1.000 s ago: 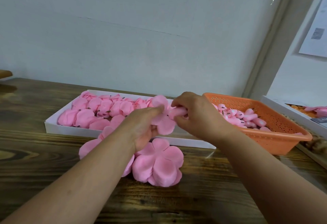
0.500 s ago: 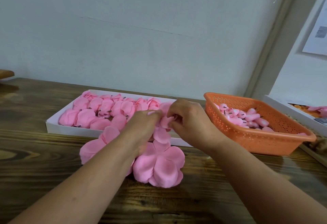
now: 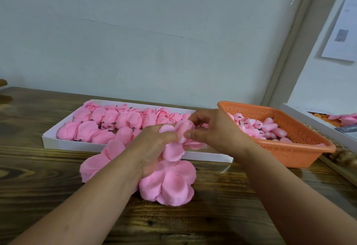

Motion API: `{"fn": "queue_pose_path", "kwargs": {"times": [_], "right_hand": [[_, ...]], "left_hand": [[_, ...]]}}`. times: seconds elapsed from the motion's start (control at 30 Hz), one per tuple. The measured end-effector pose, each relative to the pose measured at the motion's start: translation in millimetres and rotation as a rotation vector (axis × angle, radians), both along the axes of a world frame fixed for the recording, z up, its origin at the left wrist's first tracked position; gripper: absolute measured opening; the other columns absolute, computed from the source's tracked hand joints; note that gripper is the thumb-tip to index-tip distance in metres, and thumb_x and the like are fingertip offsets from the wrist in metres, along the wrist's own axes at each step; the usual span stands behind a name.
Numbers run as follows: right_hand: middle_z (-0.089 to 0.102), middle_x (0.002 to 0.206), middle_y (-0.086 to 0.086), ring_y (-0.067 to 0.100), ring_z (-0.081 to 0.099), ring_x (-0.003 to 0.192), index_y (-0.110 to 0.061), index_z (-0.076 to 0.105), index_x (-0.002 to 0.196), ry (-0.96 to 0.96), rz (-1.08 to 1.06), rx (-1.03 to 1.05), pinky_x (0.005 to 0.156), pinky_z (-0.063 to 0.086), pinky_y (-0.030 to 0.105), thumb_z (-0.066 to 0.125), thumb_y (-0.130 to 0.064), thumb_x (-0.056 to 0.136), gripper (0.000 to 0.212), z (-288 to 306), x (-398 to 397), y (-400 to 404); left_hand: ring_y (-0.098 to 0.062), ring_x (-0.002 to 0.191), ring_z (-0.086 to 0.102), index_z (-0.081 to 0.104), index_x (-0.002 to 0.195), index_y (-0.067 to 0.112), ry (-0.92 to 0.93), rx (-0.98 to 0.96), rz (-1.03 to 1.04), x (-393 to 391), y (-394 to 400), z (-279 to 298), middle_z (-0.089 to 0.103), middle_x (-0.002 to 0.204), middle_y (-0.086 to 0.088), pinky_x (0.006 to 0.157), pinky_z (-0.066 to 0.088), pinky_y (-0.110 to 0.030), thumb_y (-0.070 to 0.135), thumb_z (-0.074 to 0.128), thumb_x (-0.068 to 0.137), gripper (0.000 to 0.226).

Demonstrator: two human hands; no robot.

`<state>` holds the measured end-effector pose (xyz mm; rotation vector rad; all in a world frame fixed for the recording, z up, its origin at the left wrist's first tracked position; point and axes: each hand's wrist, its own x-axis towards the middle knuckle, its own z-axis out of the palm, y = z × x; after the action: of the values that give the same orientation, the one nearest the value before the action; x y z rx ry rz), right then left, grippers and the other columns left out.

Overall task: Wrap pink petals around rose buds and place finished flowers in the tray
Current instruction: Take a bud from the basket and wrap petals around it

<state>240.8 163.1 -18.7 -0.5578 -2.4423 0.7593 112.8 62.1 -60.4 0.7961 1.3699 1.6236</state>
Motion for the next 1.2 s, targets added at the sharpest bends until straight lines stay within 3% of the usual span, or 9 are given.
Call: {"fn": "queue_pose_path", "kwargs": {"times": [0.13, 0.27, 0.33, 0.5, 0.63, 0.73, 0.83, 1.03, 1.2], "right_hand": [[0.059, 0.07, 0.0, 0.008, 0.05, 0.063, -0.007, 0.065, 0.082, 0.121, 0.023, -0.109, 0.061, 0.045, 0.025, 0.074, -0.002, 0.075, 0.012, -9, -3, -4], [0.056, 0.068, 0.009, 0.018, 0.049, 0.062, -0.008, 0.061, 0.077, 0.221, 0.001, -0.171, 0.057, 0.043, 0.032, 0.072, 0.001, 0.076, 0.014, -18, -8, -6], [0.055, 0.063, 0.007, 0.017, 0.049, 0.059, -0.01, 0.058, 0.074, 0.279, -0.026, -0.203, 0.055, 0.042, 0.03, 0.07, 0.002, 0.077, 0.017, -24, -11, -9], [0.051, 0.062, -0.007, 0.002, 0.044, 0.055, -0.014, 0.058, 0.069, 0.313, -0.028, -0.168, 0.054, 0.04, 0.017, 0.072, -0.001, 0.077, 0.021, -28, -10, -7], [0.064, 0.074, 0.008, 0.015, 0.058, 0.069, -0.006, 0.067, 0.085, 0.309, 0.018, -0.342, 0.064, 0.051, 0.033, 0.071, -0.004, 0.08, 0.007, -31, -4, -4], [0.064, 0.083, 0.028, 0.02, 0.056, 0.071, 0.0, 0.071, 0.09, 0.325, 0.059, -0.315, 0.067, 0.051, 0.044, 0.069, -0.001, 0.081, 0.009, -36, -3, -7], [0.058, 0.087, 0.037, 0.023, 0.05, 0.073, 0.003, 0.069, 0.095, 0.349, 0.107, -0.291, 0.068, 0.048, 0.048, 0.07, 0.001, 0.08, 0.015, -39, 0, -8], [0.068, 0.092, 0.021, 0.029, 0.058, 0.075, -0.023, 0.068, 0.11, 0.353, 0.04, -0.211, 0.073, 0.052, 0.043, 0.07, -0.002, 0.081, 0.036, -45, -5, -9], [0.069, 0.095, 0.012, 0.028, 0.063, 0.087, -0.032, 0.067, 0.096, 0.44, 0.018, -0.224, 0.079, 0.053, 0.037, 0.071, 0.002, 0.078, 0.039, -46, -7, -14]], "left_hand": [[-0.022, 0.076, 0.066, 0.069, 0.1, 0.009, 0.052, 0.034, 0.065, 0, 1, -6, 0.07, 0.084, -0.008, 0.063, 0.057, -0.031, 0.0, 0.065, 0.085, 0.018], [-0.021, 0.088, 0.069, 0.07, 0.099, 0.017, 0.118, 0.041, 0.119, 1, 4, -11, 0.073, 0.095, -0.005, 0.074, 0.057, -0.033, 0.006, 0.062, 0.091, 0.016], [-0.017, 0.084, 0.07, 0.069, 0.098, 0.018, 0.129, 0.053, 0.128, 2, 4, -11, 0.073, 0.093, -0.003, 0.069, 0.056, -0.027, 0.006, 0.06, 0.092, 0.016], [-0.019, 0.087, 0.072, 0.071, 0.102, 0.009, 0.043, 0.037, 0.075, 5, 1, -10, 0.074, 0.096, -0.009, 0.064, 0.057, -0.027, 0.006, 0.06, 0.092, 0.015], [-0.021, 0.088, 0.071, 0.071, 0.103, 0.008, 0.003, 0.029, 0.026, 6, -1, -9, 0.073, 0.1, -0.011, 0.065, 0.057, -0.027, 0.006, 0.062, 0.09, 0.015], [-0.019, 0.084, 0.071, 0.07, 0.103, 0.008, -0.029, 0.037, 0.021, 6, -1, -9, 0.073, 0.098, -0.01, 0.062, 0.057, -0.026, 0.004, 0.062, 0.089, 0.016], [-0.021, 0.085, 0.072, 0.071, 0.102, 0.01, -0.036, 0.042, 0.035, 5, 0, -8, 0.074, 0.097, -0.01, 0.062, 0.057, -0.029, 0.006, 0.063, 0.089, 0.015], [-0.021, 0.081, 0.072, 0.074, 0.097, 0.024, 0.036, 0.069, 0.099, 8, 2, -12, 0.075, 0.09, -0.003, 0.06, 0.057, -0.029, 0.004, 0.06, 0.092, 0.024], [-0.022, 0.088, 0.072, 0.074, 0.097, 0.03, 0.134, 0.056, 0.113, 10, 3, -12, 0.076, 0.091, 0.001, 0.069, 0.06, -0.036, 0.007, 0.061, 0.092, 0.027]]}}
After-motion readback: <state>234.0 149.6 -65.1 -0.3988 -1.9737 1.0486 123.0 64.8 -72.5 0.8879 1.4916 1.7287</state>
